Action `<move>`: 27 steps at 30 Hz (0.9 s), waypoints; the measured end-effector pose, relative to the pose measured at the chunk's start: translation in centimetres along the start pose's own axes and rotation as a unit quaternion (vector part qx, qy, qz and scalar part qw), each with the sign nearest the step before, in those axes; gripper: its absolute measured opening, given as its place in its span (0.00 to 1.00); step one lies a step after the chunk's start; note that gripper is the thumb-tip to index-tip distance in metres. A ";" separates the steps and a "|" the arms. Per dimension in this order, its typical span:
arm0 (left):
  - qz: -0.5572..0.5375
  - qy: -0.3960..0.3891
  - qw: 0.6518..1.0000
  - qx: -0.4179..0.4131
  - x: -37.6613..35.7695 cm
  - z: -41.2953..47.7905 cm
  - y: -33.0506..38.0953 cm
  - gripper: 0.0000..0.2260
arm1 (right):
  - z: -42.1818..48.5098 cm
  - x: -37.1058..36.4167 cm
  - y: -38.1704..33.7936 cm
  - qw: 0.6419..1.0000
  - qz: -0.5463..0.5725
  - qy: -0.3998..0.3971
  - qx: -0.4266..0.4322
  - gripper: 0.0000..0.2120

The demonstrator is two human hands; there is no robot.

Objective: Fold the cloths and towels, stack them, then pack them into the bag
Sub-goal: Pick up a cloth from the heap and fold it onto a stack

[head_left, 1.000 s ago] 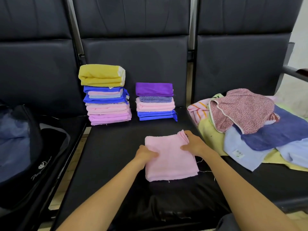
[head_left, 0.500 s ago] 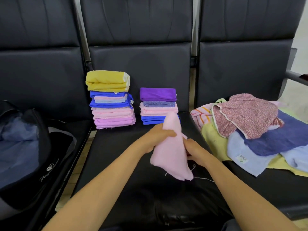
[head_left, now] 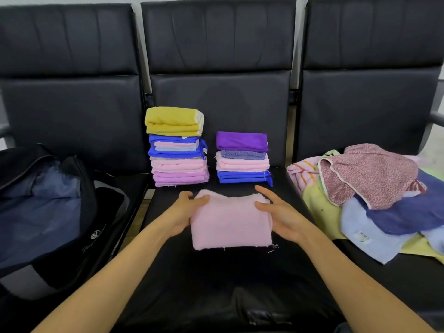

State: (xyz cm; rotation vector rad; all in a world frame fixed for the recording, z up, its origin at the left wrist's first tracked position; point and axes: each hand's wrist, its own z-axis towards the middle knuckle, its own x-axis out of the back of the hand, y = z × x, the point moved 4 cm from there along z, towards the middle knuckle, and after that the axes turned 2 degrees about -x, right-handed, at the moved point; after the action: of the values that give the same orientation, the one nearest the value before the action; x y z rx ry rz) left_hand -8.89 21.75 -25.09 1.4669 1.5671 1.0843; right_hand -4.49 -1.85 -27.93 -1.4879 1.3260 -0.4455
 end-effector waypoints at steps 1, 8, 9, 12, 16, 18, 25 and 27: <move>-0.014 -0.008 1.000 -0.003 0.4 0.1 -0.7 0.30 | 0.0 -0.3 0.1 1.000 -0.014 -0.002 -0.001 0.25; 0.082 -0.118 0.989 -0.047 0.8 -0.6 -2.4 0.28 | -0.1 -1.2 0.6 0.988 -0.149 -0.024 -0.006 0.30; 0.111 -0.114 0.986 -0.054 0.7 -0.5 -2.4 0.31 | -0.2 -1.3 0.5 0.984 -0.178 -0.017 -0.007 0.31; 0.189 -0.086 0.975 -0.074 0.6 0.0 -2.6 0.37 | -0.6 -2.1 0.3 0.967 -0.255 0.002 -0.015 0.32; 0.271 -0.016 0.954 -0.124 0.3 0.5 -3.0 0.37 | -0.9 -3.0 -0.1 0.892 -0.443 0.085 0.034 0.32; 0.309 0.024 0.940 -0.143 0.3 1.2 -3.2 0.35 | -0.8 -3.8 -0.5 0.856 -0.499 0.117 0.068 0.30; 0.360 0.128 0.892 -0.242 0.5 0.7 -2.4 0.24 | 0.3 -4.5 -1.6 0.720 -0.633 0.253 0.127 0.16; 0.429 0.145 0.848 -0.276 0.4 0.1 -1.6 0.16 | -0.4 -4.0 -1.7 0.730 -0.610 0.243 0.189 0.16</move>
State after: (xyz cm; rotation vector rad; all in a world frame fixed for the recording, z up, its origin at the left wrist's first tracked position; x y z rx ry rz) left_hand -9.43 22.17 -26.58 1.6355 0.5807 2.1355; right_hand -5.20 1.21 -24.92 -1.7625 0.3177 -1.9326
